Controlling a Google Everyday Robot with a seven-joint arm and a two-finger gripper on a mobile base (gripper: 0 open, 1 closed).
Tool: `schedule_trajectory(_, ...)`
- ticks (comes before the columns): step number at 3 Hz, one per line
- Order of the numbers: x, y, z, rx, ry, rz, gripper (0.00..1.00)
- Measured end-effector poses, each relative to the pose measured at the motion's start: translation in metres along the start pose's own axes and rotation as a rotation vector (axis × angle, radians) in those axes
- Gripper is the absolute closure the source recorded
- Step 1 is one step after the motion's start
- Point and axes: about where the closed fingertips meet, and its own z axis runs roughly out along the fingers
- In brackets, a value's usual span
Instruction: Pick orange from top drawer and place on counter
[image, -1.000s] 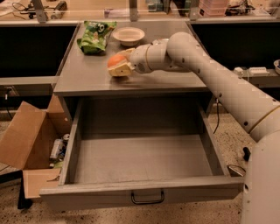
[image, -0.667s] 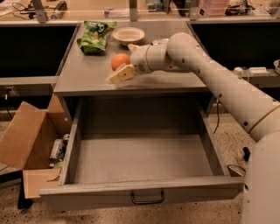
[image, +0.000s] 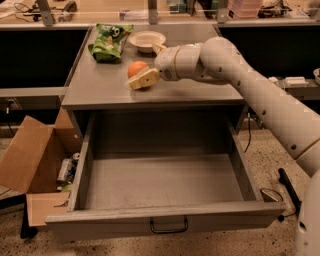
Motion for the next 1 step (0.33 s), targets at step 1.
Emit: schedule_trajectory(1, -0.0143, -0.0070, -0.0199, 0.046, -0.058, -0.010, 0.00)
